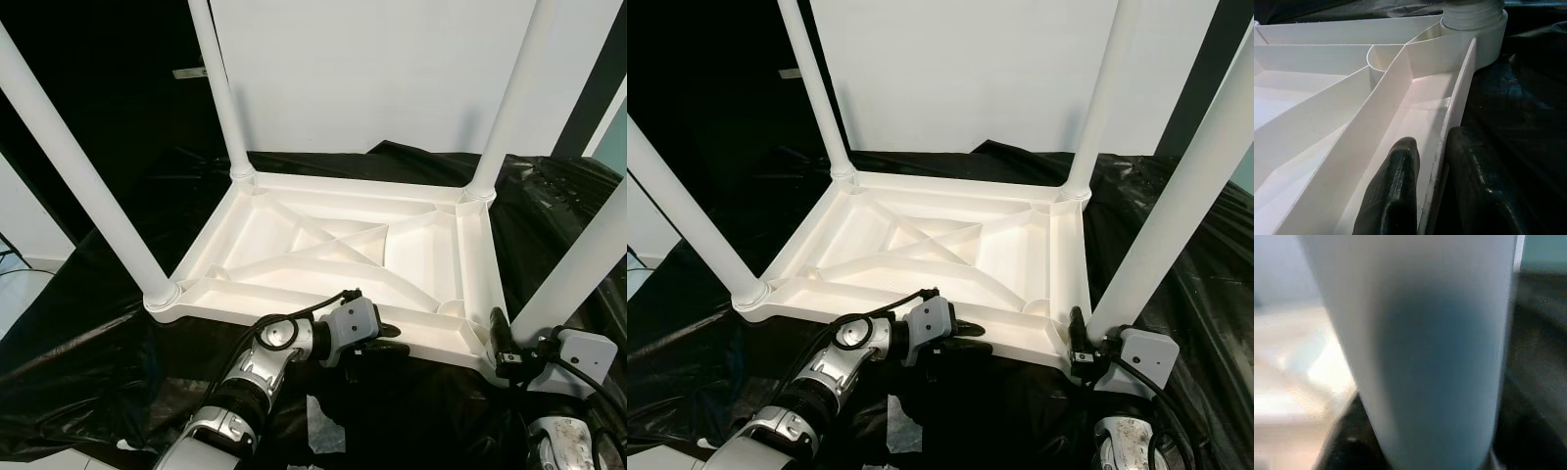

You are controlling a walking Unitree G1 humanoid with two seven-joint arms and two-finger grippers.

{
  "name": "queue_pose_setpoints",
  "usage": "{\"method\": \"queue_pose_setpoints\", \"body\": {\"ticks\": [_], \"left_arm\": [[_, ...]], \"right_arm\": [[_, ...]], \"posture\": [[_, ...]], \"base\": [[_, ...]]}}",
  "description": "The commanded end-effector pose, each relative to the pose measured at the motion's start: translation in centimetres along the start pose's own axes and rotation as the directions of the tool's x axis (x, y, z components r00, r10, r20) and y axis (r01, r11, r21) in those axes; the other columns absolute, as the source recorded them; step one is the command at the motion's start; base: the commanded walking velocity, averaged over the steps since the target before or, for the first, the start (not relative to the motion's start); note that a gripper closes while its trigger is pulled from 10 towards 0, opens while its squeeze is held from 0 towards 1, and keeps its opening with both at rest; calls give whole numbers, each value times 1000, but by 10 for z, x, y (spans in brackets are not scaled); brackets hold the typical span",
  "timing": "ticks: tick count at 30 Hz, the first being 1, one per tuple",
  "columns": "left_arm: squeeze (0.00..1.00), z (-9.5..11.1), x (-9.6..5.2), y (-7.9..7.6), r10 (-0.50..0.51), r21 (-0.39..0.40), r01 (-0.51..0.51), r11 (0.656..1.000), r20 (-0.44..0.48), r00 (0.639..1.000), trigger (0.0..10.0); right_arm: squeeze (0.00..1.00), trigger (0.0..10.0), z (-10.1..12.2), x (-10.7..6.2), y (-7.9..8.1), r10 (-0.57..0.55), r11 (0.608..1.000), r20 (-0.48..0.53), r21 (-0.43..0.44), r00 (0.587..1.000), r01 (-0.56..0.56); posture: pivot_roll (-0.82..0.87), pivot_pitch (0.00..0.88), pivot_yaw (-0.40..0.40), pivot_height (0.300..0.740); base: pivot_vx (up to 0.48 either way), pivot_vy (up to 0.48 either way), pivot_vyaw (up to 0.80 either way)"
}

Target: Building children table

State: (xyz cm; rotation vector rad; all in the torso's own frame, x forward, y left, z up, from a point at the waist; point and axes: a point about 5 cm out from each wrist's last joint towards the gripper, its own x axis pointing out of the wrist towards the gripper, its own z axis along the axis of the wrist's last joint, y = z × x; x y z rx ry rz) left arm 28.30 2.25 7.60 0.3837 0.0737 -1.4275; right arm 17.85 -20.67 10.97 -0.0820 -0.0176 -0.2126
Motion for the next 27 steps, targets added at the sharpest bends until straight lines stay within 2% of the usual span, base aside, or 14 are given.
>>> {"method": "queue_pose_setpoints", "body": {"ticks": [1,3,4,5,7,8,9,11,14,18,22,23,24,27], "left_arm": [[0,-29,-2,-8,147,-101,-159,982,-115,982,10000],[0,-29,-1,-9,146,-102,-158,982,-115,983,10000],[0,-29,-1,-9,146,-102,-158,982,-115,983,10000],[0,-29,-1,-9,145,-102,-157,982,-115,983,10000],[0,-29,-1,-9,145,-103,-157,982,-115,983,10000],[0,-29,-1,-9,145,-103,-157,982,-115,983,10000],[0,-30,-1,-9,146,-104,-158,982,-115,983,10000],[0,-30,0,-9,146,-105,-158,982,-115,983,10000],[0,-30,0,-10,144,-106,-156,982,-114,983,10000],[0,-29,1,-10,140,-104,-152,983,-113,984,10000],[0,-29,0,-10,143,-102,-154,983,-114,983,10000],[0,-29,0,-9,146,-102,-158,982,-114,983,10000],[0,-29,-1,-8,149,-102,-161,982,-114,982,10000],[0,-30,-2,-8,151,-104,-163,981,-116,982,10000]], "right_arm": [[1000,10000,-13,-1,1,44,999,-73,-21,996,-46],[1000,10000,-10,1,3,137,989,-60,-54,989,-140],[1000,10000,-10,1,3,137,989,-60,-54,989,-140],[0,10000,-8,1,3,185,980,-54,-70,981,-189],[0,10000,-1,3,0,282,950,-30,-133,959,-284],[0,10000,-1,3,0,282,950,-30,-133,959,-284],[0,10000,7,7,-8,348,922,-14,-175,938,-345],[0,10000,9,9,-10,359,917,-9,-185,933,-354],[0,10000,16,16,-22,412,883,-25,-235,911,-406],[0,10000,15,17,-30,517,822,-104,-217,850,-527],[0,10000,11,13,-30,549,800,-137,-200,824,-566],[0,2157,9,11,-30,563,791,-151,-188,813,-582],[0,0,7,9,-30,576,782,-161,-178,802,-597],[0,0,7,11,-32,570,790,-154,-168,807,-590]], "posture": [[-145,0,51,740],[-146,0,51,740],[-146,0,51,740],[-144,0,48,740],[-144,0,46,740],[-144,0,46,740],[-145,0,47,740],[-145,0,47,740],[-149,0,50,740],[-146,0,51,740],[-142,0,52,740],[-138,0,52,740],[-138,0,52,740],[-138,0,57,740]], "base": [[0,0,0],[0,0,0],[0,0,0],[0,0,0],[0,0,0],[0,0,0],[0,0,0],[0,0,0],[0,0,0],[0,0,0],[0,0,0],[0,0,0],[0,0,0],[0,0,0]]}}
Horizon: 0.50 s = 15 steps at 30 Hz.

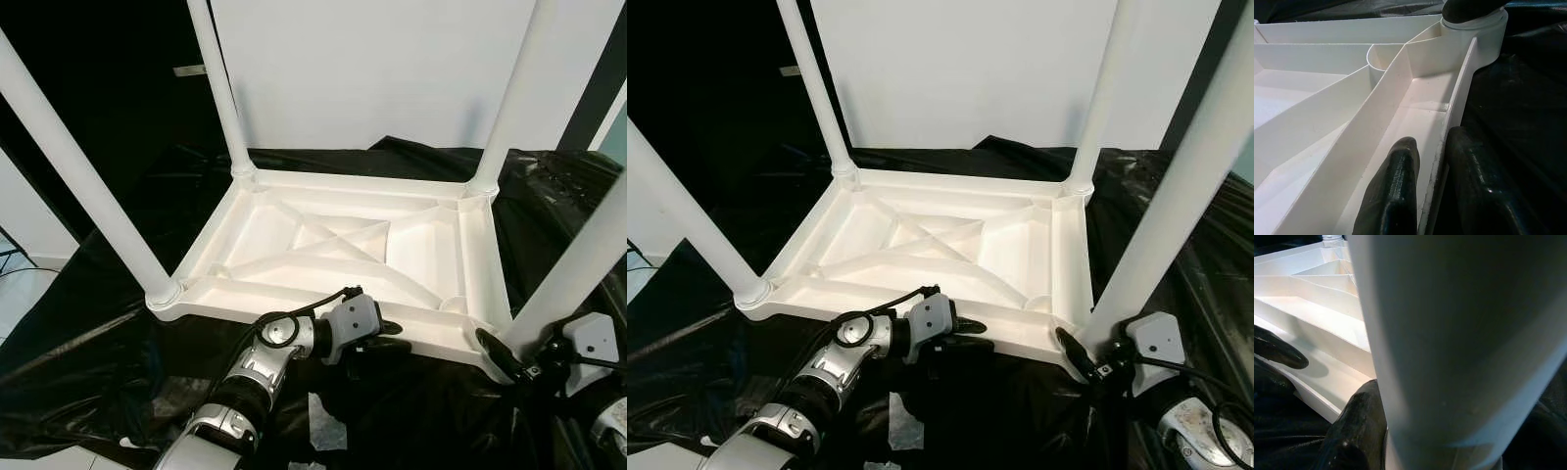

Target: Building children table

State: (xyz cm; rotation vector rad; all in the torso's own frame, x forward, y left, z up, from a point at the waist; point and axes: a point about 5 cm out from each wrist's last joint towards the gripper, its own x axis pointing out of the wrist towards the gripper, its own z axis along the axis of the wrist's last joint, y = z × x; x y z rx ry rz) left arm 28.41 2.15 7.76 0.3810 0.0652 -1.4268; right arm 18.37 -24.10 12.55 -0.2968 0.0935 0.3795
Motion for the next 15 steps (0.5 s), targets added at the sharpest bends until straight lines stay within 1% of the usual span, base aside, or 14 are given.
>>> {"method": "queue_pose_setpoints", "body": {"ticks": [1,4,8,12,13,14,15], "left_arm": [[0,-32,-4,-10,148,-105,-161,981,-125,981,10000],[0,-33,-3,-11,145,-106,-158,982,-126,982,10000],[0,-32,-2,-11,145,-105,-158,982,-123,982,10000],[0,-31,-2,-10,146,-106,-159,982,-120,982,10000],[0,-31,-2,-10,145,-107,-158,982,-120,982,10000],[0,-31,-2,-10,145,-107,-158,982,-120,982,10000],[0,-31,-2,-10,144,-107,-157,982,-121,982,10000]], "right_arm": [[0,0,-5,0,2,33,999,-22,22,999,-32],[0,0,-6,2,-1,33,999,-25,44,999,-32],[0,0,-9,3,0,30,997,-30,72,999,-28],[0,0,-13,4,12,24,995,-32,97,999,-21],[0,0,-14,5,13,-12,994,-23,106,1000,15],[0,0,-14,5,13,-12,994,-23,106,1000,15],[0,0,-14,6,14,-38,993,-17,113,999,40]], "posture": [[-138,0,57,740],[-138,0,57,740],[-137,0,57,740],[-141,0,59,740],[-144,0,58,740],[-144,0,58,740],[-145,0,59,740]], "base": [[0,0,0],[0,0,0],[0,0,0],[0,0,0],[0,0,0],[0,0,0],[0,0,0]]}}
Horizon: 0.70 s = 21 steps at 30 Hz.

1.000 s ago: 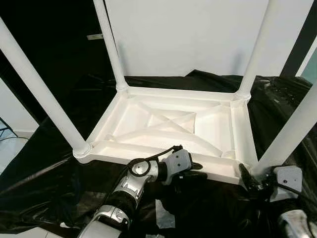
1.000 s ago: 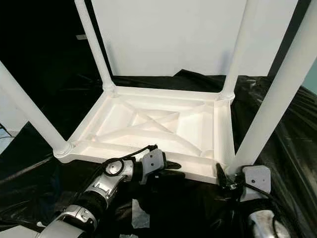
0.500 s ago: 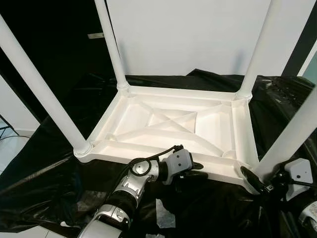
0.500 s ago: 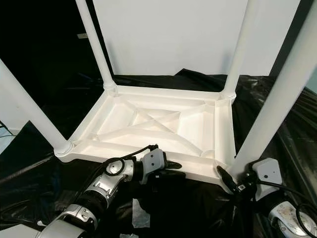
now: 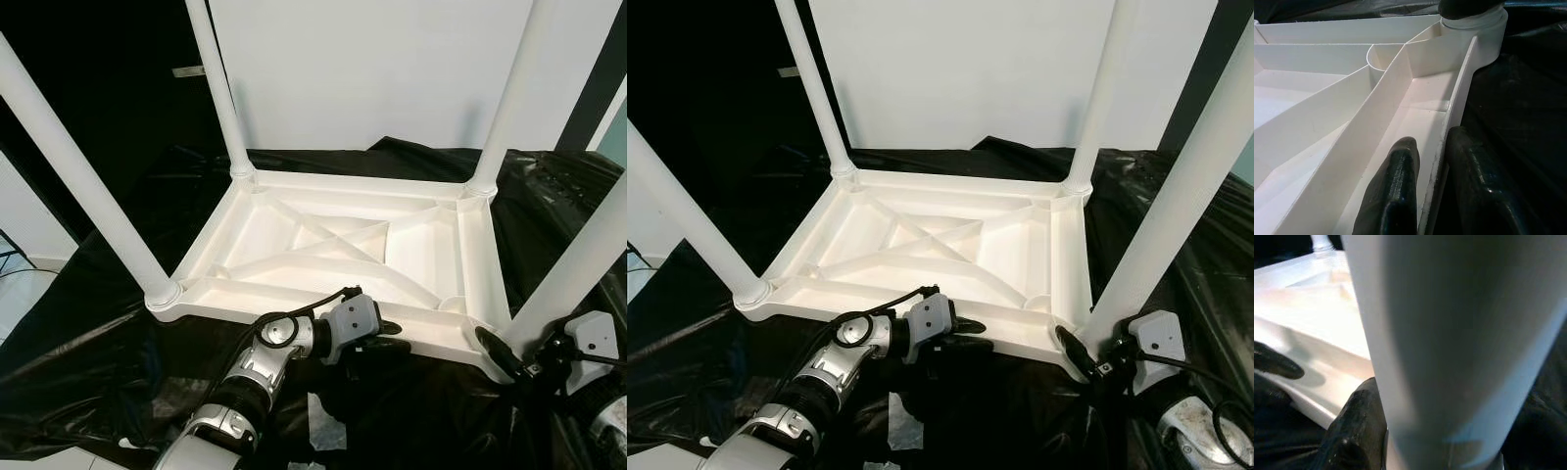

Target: Building children table

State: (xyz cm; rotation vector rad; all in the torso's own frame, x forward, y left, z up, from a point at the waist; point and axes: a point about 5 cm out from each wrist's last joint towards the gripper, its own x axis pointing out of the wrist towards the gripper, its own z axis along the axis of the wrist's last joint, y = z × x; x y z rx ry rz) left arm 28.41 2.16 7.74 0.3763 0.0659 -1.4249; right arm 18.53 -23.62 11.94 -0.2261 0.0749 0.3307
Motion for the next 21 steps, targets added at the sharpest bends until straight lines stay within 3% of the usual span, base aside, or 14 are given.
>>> {"method": "queue_pose_setpoints", "body": {"ticks": [1,2,5,8,13,17,18,21], "left_arm": [[0,-31,-2,-10,143,-103,-156,982,-122,982,10000],[0,-30,-1,-10,143,-102,-156,983,-121,982,10000],[0,-30,-1,-9,144,-101,-156,983,-120,982,10000],[0,-28,1,-8,157,-102,-169,980,-114,981,10000],[0,-28,2,-10,154,-104,-165,981,-113,982,10000],[0,-29,2,-11,151,-106,-163,981,-114,982,10000],[0,-29,2,-11,152,-106,-164,981,-114,982,10000],[0,-29,2,-10,153,-106,-165,981,-113,982,10000]], "right_arm": [[0,0,-10,1,8,8,999,-41,44,999,-7],[0,0,-12,3,13,-191,981,-7,40,982,191],[0,0,-13,2,16,-275,961,-2,45,962,274],[0,0,-20,-4,30,-416,908,-27,49,909,417],[0,0,-16,0,30,-525,850,-8,35,851,525],[0,0,-16,6,33,-522,851,-19,58,853,522],[0,10000,-16,7,34,-511,858,-20,52,859,512],[0,10000,-16,9,34,-504,863,-14,35,863,505]], "posture": [[-145,0,59,740],[-143,0,53,740],[-143,0,53,740],[-141,0,47,740],[-142,0,47,740],[-142,0,47,740],[-142,0,46,740],[-142,0,46,740]], "base": [[0,0,0],[0,0,0],[0,0,0],[0,0,0],[0,0,0],[0,0,0],[0,0,0],[0,0,0]]}}
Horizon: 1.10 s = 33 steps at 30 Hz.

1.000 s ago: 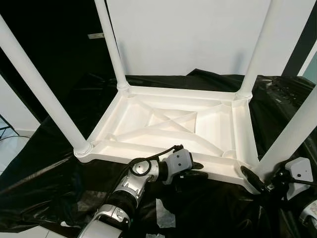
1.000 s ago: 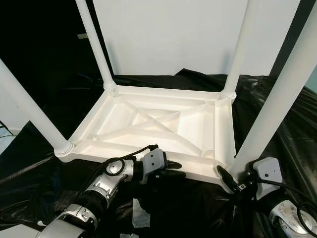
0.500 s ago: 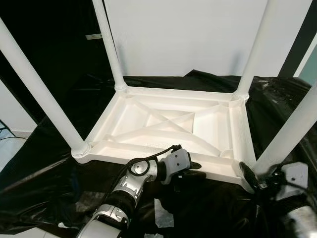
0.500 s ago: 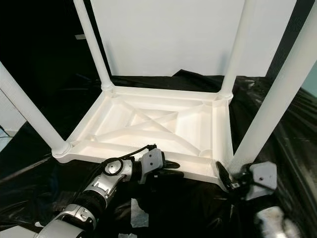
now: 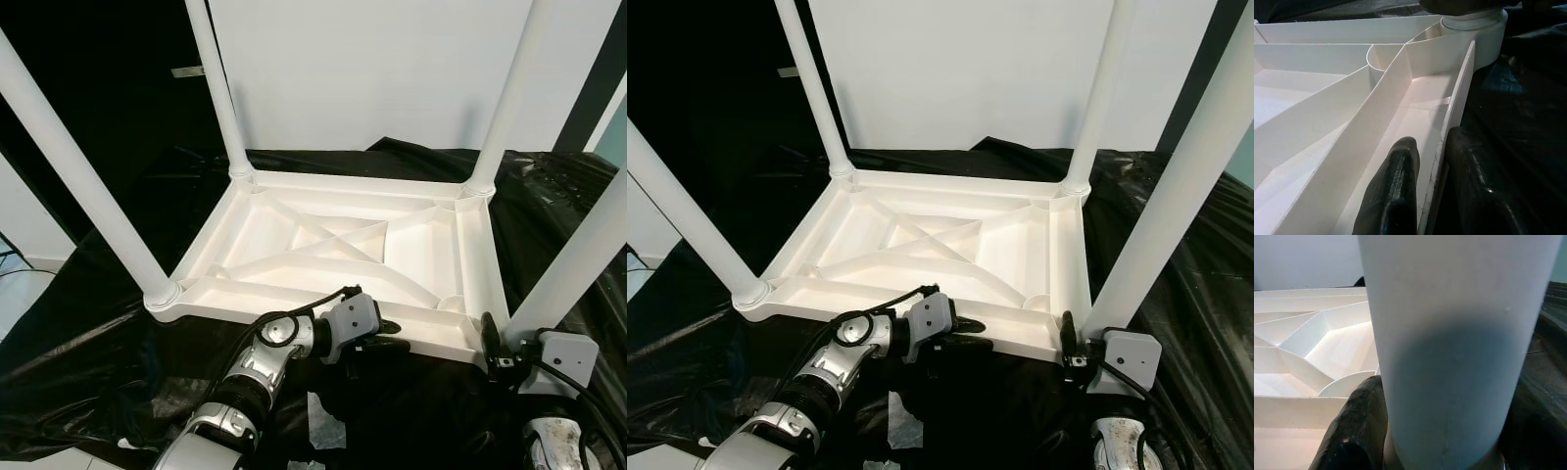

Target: Building children table

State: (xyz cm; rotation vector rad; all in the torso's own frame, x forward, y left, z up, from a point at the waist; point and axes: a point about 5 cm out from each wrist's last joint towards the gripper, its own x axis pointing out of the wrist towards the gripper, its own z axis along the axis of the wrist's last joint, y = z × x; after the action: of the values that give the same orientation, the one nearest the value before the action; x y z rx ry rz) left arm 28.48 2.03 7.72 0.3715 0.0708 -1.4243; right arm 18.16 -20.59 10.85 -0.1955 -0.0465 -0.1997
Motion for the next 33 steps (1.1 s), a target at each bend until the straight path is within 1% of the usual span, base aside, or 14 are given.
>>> {"method": "queue_pose_setpoints", "body": {"ticks": [1,2,3,5,6,7,8,12,21,22,23,24,30,33], "left_arm": [[0,-29,1,-11,154,-100,-165,981,-112,982,10000],[0,-29,1,-11,154,-100,-165,981,-112,982,10000],[0,-29,1,-10,155,-99,-166,981,-111,982,10000],[0,-28,1,-10,156,-98,-167,981,-110,982,10000],[0,-28,1,-11,156,-98,-166,981,-110,982,10000],[0,-28,1,-11,155,-98,-166,981,-110,982,10000],[0,-28,1,-11,155,-98,-166,981,-110,982,10000],[0,-30,-2,-10,160,-100,-171,980,-113,981,10000],[0,-31,-2,-12,160,-102,-172,980,-115,980,10000],[0,-31,-2,-12,160,-102,-172,980,-115,980,10000],[0,-31,-2,-12,160,-102,-172,980,-114,980,10000],[0,-31,-2,-12,160,-102,-171,980,-114,981,10000],[0,-32,-3,-13,154,-102,-167,981,-117,981,10000],[0,-32,-3,-13,155,-101,-167,981,-118,981,10000]], "right_arm": [[0,10000,-12,-1,3,7,1000,-67,-18,998,-8],[0,10000,-12,-1,3,7,1000,-67,-18,998,-8],[1000,10000,-11,4,1,48,999,-59,-7,997,-49],[1000,10000,-9,8,0,107,994,-46,-4,993,-107],[0,10000,-6,12,-2,185,983,-32,-1,982,-185],[0,10000,-2,14,-4,261,965,-11,-16,965,-261],[0,10000,-2,14,-4,261,965,-11,-16,965,-261],[0,10000,10,17,-18,412,910,2,-50,911,-411],[0,10000,9,13,-20,522,850,-40,-50,852,-524],[0,4510,10,13,-20,530,846,-36,-45,847,-531],[0,4510,10,13,-20,534,844,-34,-40,845,-535],[0,0,10,13,-20,539,841,-28,-37,842,-540],[0,0,7,9,-18,552,833,-40,-15,833,-553],[0,0,3,5,-15,526,851,-37,11,850,-526]], "posture": [[-142,0,46,740],[-142,0,46,740],[-142,0,46,740],[-140,0,46,740],[-138,0,47,740],[-136,0,46,740],[-136,0,46,740],[-132,0,43,740],[-127,0,42,740],[-127,0,42,740],[-128,0,43,740],[-128,0,45,740],[-129,0,44,740],[-126,0,40,740]], "base": [[0,0,0],[0,0,0],[0,0,0],[0,0,0],[0,0,0],[0,0,0],[0,0,0],[0,0,0],[0,0,0],[0,0,0],[0,0,0],[0,0,0],[0,0,0],[0,0,0]]}}
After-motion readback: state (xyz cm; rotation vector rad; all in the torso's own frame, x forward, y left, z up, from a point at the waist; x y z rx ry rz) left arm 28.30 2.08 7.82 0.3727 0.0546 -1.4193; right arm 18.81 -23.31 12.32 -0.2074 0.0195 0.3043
